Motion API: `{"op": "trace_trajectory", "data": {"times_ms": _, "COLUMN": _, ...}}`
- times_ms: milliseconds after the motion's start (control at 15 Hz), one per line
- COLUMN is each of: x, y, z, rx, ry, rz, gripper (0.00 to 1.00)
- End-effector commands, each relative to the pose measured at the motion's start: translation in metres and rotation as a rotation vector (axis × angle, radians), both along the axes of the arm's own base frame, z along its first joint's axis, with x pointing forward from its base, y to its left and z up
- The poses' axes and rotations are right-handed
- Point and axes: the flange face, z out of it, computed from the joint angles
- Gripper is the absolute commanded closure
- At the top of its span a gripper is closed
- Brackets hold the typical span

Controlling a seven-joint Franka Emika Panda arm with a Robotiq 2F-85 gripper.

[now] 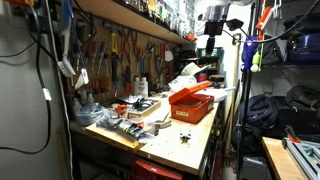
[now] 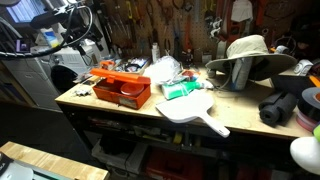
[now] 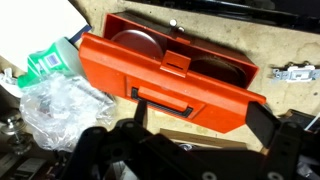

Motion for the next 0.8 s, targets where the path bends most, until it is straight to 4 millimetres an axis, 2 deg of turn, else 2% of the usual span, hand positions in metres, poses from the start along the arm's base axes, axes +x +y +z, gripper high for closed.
{"op": "trace_trajectory", "data": {"times_ms": 0, "x": 0.019, "y": -0.009, "z": -0.018, "rx": 0.031, "ry": 0.049, "rz": -0.08, "gripper": 0.0}}
{"op": "trace_trajectory", "data": {"times_ms": 267, "x": 0.035, "y": -0.025, "z": -0.035, "rx": 0.089, "ry": 0.085, "rz": -0.16, "gripper": 0.01}}
{"op": "trace_trajectory", "data": {"times_ms": 333, "x": 0.038, "y": -0.03, "z": -0.038, "rx": 0.1, "ry": 0.092, "rz": -0.177, "gripper": 0.26}}
{"op": "trace_trajectory", "data": {"times_ms": 400, "x": 0.04, "y": -0.034, "z": -0.043, "rx": 0.105, "ry": 0.101, "rz": -0.185, "gripper": 0.26}}
{"op": "trace_trajectory", "data": {"times_ms": 467, "x": 0.042, "y": -0.038, "z": -0.046, "rx": 0.115, "ry": 0.105, "rz": -0.186, "gripper": 0.32}}
{"op": "trace_trajectory", "data": {"times_ms": 733, "x": 0.055, "y": -0.048, "z": -0.064, "rx": 0.134, "ry": 0.119, "rz": -0.218, "gripper": 0.63}}
